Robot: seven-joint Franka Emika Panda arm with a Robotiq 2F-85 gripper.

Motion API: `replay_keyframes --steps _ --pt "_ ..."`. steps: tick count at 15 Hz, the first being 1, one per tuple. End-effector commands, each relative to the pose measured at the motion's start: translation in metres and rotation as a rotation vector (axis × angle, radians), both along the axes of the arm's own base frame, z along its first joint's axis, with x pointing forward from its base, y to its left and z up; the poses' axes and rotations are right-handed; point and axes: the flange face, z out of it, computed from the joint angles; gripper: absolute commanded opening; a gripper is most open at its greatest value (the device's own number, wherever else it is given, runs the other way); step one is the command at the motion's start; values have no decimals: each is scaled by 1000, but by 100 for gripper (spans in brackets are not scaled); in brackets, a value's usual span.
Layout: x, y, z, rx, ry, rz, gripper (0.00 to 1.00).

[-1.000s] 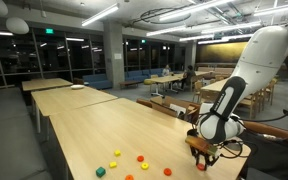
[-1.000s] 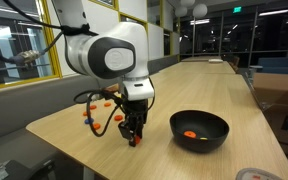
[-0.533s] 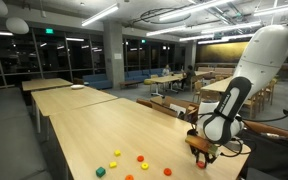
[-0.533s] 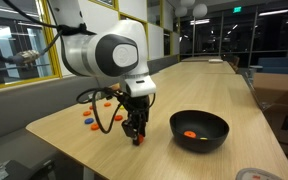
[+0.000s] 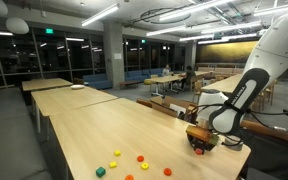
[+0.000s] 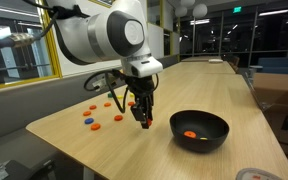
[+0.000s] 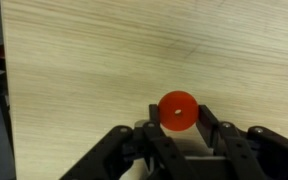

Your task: Put some of the rings in the bowl

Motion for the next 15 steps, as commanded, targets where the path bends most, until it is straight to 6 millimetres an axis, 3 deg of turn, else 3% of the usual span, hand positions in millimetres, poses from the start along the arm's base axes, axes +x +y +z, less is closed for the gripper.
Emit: replay_keyframes --steps 1,9,15 --pt "-6 -20 34 -55 -10 -14 22" --pt "-5 -71 69 -158 -6 -40 21" --pt "27 -118 56 -162 18 19 21"
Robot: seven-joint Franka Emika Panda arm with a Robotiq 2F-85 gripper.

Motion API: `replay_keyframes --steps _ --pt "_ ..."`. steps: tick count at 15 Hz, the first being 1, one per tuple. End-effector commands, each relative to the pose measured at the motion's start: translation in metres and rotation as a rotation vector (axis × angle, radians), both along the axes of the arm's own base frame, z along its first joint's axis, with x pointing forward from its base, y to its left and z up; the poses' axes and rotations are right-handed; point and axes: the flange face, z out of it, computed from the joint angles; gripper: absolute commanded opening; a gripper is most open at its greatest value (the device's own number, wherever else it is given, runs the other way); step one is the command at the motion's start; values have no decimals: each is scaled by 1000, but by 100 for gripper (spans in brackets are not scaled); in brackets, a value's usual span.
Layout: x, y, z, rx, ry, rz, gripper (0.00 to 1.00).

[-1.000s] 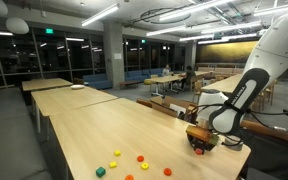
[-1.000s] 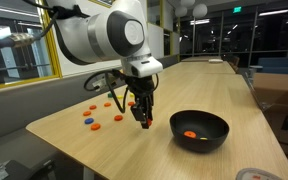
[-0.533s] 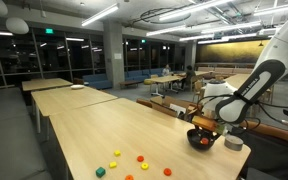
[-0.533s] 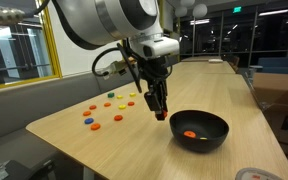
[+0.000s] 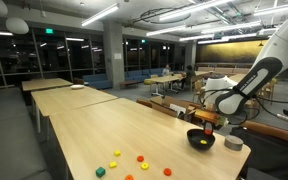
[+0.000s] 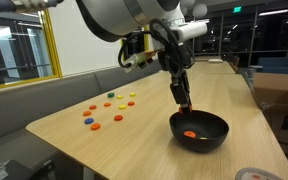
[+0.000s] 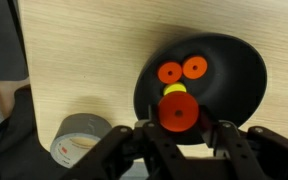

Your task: Put some of the rings in the bowl

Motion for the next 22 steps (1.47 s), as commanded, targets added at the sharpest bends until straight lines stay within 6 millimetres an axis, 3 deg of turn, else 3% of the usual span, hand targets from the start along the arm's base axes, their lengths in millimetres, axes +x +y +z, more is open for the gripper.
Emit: replay_keyframes --steps 1,6,7,8,11,12,13,18,22 --pt "31 -26 -12 9 18 69 21" --pt "65 -46 -38 101 31 176 25" --pt "69 -49 -44 141 25 195 67" --pt "75 -49 -48 175 20 217 68" --pt "93 -36 -51 292 12 346 88" --pt "95 -29 -49 316 23 404 97" --pt "98 -20 -43 332 33 460 100" --pt "100 41 -9 354 128 649 100" --pt "121 105 -1 346 236 803 100"
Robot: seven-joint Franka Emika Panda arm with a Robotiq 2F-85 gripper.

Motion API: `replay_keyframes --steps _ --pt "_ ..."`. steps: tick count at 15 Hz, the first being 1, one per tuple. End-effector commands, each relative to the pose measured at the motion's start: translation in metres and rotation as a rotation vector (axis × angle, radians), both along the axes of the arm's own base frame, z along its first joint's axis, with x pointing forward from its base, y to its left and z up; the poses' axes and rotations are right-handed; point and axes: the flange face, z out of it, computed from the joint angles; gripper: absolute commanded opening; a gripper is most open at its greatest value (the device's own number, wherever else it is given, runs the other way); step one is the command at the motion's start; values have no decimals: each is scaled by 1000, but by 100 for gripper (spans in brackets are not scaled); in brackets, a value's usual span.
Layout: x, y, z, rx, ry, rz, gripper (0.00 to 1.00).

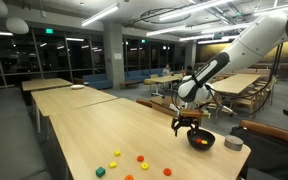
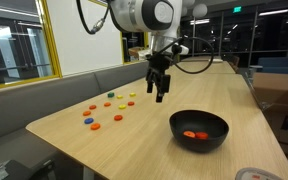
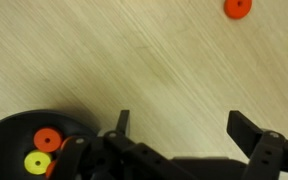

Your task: Put some of the rings in the bowl

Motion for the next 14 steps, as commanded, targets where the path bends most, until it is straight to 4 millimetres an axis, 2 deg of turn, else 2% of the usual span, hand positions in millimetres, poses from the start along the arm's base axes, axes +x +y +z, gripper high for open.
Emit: replay_keyframes --steps 1,4,8,11,14 --pt "20 51 12 -26 40 149 100" --pt "34 97 2 -41 63 233 100" --pt "41 144 -19 -56 86 304 100" --pt "43 163 -37 -81 51 283 100" --pt "41 172 -58 -91 14 246 100"
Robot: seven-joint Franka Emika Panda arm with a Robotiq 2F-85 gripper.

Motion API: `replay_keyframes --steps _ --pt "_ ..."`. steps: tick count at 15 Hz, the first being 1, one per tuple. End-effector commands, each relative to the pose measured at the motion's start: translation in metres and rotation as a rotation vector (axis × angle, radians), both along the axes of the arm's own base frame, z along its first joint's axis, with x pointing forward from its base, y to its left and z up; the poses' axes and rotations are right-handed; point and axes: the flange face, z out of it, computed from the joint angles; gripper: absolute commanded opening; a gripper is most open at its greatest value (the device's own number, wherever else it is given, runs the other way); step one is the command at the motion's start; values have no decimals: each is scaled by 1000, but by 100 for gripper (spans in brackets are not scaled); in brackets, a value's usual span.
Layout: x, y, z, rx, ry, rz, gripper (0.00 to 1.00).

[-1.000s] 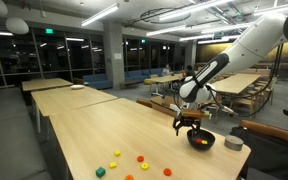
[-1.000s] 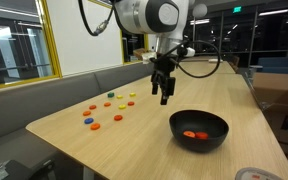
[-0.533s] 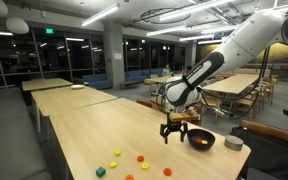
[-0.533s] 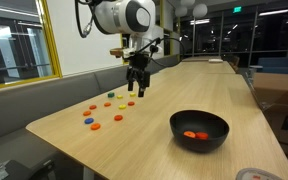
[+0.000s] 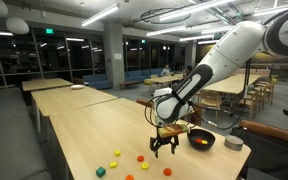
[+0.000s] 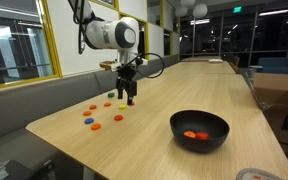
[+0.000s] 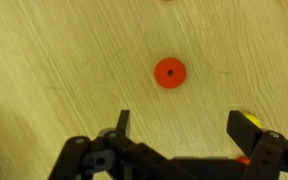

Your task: Put some of the rings in the bowl

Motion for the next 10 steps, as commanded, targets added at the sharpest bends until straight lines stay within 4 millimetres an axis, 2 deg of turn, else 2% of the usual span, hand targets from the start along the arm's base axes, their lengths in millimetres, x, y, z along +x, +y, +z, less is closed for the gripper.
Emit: replay_keyframes --steps 1,6,10 --pt "3 10 -18 -31 -44 -45 100" --pt "-8 18 -38 -80 -65 -100 100" --pt "-17 20 -45 -110 -80 -134 100"
